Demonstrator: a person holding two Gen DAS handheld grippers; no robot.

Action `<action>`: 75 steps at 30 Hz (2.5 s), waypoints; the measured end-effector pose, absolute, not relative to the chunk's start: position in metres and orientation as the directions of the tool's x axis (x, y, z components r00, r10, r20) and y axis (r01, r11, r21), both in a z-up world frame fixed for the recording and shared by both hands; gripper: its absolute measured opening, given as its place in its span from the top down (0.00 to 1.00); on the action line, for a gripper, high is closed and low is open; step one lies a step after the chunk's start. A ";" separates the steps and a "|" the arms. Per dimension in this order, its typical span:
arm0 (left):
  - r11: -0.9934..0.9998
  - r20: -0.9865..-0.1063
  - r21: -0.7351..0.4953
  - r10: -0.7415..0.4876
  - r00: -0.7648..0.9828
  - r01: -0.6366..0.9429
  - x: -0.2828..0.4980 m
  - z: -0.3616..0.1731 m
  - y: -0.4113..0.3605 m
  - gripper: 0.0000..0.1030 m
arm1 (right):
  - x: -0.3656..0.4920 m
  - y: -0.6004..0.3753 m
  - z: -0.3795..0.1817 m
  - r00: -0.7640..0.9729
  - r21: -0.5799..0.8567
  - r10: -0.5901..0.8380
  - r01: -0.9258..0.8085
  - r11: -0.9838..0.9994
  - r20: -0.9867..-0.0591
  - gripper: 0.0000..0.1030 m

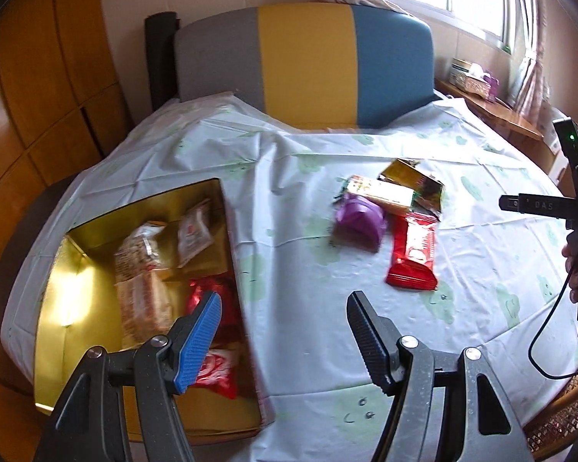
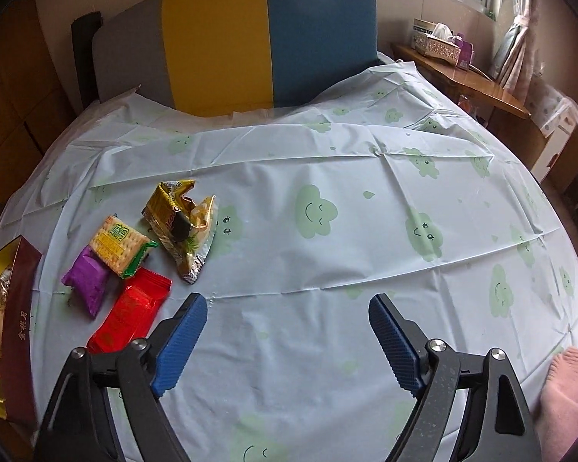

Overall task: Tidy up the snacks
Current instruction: 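Move both grippers back toward the remaining snack pile, then grasp the red wrapped cake packet with the left gripper, then hold the red cake packet with the left gripper while the right gripper approaches the cracker packet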

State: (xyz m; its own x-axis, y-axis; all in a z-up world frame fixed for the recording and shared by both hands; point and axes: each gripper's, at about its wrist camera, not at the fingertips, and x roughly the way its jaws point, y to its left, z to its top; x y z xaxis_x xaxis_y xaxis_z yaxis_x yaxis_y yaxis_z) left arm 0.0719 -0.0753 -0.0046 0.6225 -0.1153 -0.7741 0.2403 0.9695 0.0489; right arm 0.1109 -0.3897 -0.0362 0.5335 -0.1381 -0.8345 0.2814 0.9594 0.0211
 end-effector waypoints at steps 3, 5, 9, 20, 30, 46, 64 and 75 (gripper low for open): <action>0.967 -0.784 0.037 -0.128 0.608 0.252 0.075 -0.008 -0.082 0.33 | 0.111 -0.391 -0.037 0.529 0.023 -0.138 0.287 0.958 -0.837 0.14; 0.967 -0.792 0.024 -0.138 0.595 0.255 0.077 -0.011 -0.086 0.33 | 0.111 -0.392 -0.037 0.527 0.020 -0.143 0.292 0.956 -0.838 0.13; 0.959 -0.802 0.015 -0.157 0.577 0.282 0.078 -0.015 -0.093 0.33 | 0.111 -0.393 -0.037 0.522 0.015 -0.149 0.296 0.955 -0.840 0.13; 0.949 -0.833 -0.014 -0.185 0.522 0.314 0.084 -0.027 -0.111 0.36 | 0.110 -0.392 -0.034 0.534 0.017 -0.150 0.295 0.955 -0.832 0.13; 0.899 -0.845 -0.047 -0.268 0.463 0.435 0.109 -0.039 -0.157 0.42 | 0.107 -0.394 -0.025 0.560 0.061 -0.124 0.299 0.952 -0.819 0.13; 0.821 -0.878 0.091 -0.200 0.435 0.563 0.156 -0.091 -0.245 0.42 | 0.110 -0.401 -0.026 0.561 0.157 -0.043 0.303 0.940 -0.827 0.12; 0.849 -0.822 0.032 -0.278 0.497 0.528 0.074 -0.093 -0.173 0.60 | 0.109 -0.396 -0.032 0.531 0.080 -0.102 0.308 0.948 -0.841 0.12; 0.846 -0.757 0.071 -0.299 0.581 0.528 0.058 -0.099 -0.169 0.60 | 0.110 -0.390 -0.041 0.498 0.011 -0.146 0.300 0.954 -0.855 0.12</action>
